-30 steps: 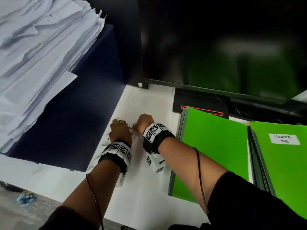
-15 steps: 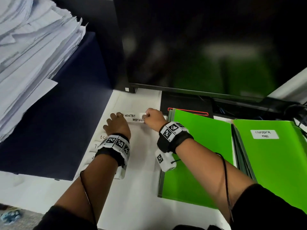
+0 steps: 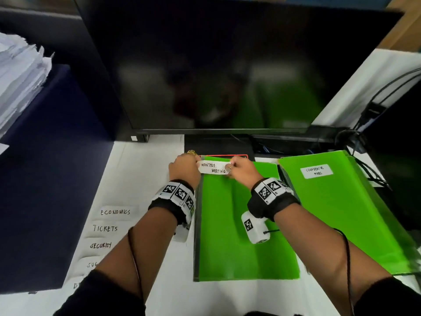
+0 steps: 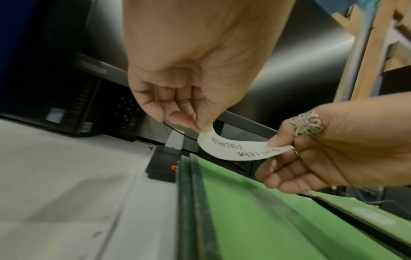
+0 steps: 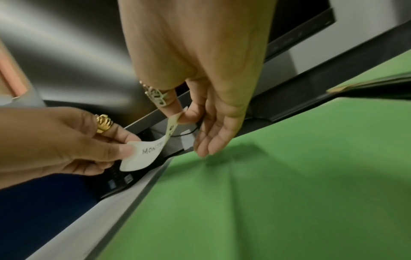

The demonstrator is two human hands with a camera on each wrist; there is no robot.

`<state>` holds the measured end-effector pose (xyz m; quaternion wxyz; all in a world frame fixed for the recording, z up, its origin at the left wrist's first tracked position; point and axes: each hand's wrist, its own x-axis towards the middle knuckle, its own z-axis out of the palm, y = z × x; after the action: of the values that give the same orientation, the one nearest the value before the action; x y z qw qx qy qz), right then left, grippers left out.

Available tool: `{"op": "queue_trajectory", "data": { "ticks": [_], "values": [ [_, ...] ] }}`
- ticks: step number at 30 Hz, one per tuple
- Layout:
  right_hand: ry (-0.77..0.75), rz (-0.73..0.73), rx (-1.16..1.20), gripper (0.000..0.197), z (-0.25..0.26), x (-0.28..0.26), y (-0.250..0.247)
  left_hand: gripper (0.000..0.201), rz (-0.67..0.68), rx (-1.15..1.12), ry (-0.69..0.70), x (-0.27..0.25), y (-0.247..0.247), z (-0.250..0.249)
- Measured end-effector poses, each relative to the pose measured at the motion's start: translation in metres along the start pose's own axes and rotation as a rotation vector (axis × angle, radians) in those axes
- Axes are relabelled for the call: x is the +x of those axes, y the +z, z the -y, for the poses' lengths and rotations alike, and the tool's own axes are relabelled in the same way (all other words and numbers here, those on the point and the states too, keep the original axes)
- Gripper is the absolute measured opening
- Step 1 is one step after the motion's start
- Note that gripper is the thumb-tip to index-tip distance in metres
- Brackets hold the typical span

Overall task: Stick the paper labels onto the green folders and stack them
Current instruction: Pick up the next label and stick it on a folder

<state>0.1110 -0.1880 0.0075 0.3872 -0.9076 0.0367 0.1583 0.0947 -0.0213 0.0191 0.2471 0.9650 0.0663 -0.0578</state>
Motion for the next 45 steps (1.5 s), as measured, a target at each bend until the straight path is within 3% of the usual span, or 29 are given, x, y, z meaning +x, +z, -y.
{"op": "queue_trajectory", "data": {
  "ticks": [6,12,17,32,37,40,43,45],
  "values": [
    [0.170,-0.026,0.081,0.025,-0.049,-0.008,-0.041,0.034,0.165,-0.302,0.003,0.009,0.027,-0.026],
    [0.263,-0.022,-0.088,0.031,-0.063,-0.009,-0.037,0.032,0.231,-0.183,0.032,0.014,0.050,-0.032],
    [0.238,-0.060,-0.142,0.027,-0.068,-0.005,-0.027,0.029,0.206,-0.112,0.050,0.015,0.055,-0.028],
    [0.258,-0.030,-0.154,0.029,-0.072,0.006,-0.027,0.028,0.214,0.009,0.089,0.016,0.056,-0.032],
    [0.308,-0.123,-0.339,0.040,-0.072,0.004,-0.025,0.043,0.240,0.093,0.106,0.016,0.059,-0.033],
    [0.351,-0.153,-0.213,0.068,-0.075,0.005,-0.026,0.049,0.237,0.095,0.121,0.018,0.060,-0.027],
    [0.389,-0.168,-0.122,0.063,-0.075,0.007,-0.029,0.052,0.230,-0.013,0.076,0.025,0.053,-0.024],
    [0.417,-0.142,-0.094,0.076,-0.072,0.010,-0.031,0.052,0.248,-0.053,0.039,0.030,0.050,-0.024]
  ]
}}
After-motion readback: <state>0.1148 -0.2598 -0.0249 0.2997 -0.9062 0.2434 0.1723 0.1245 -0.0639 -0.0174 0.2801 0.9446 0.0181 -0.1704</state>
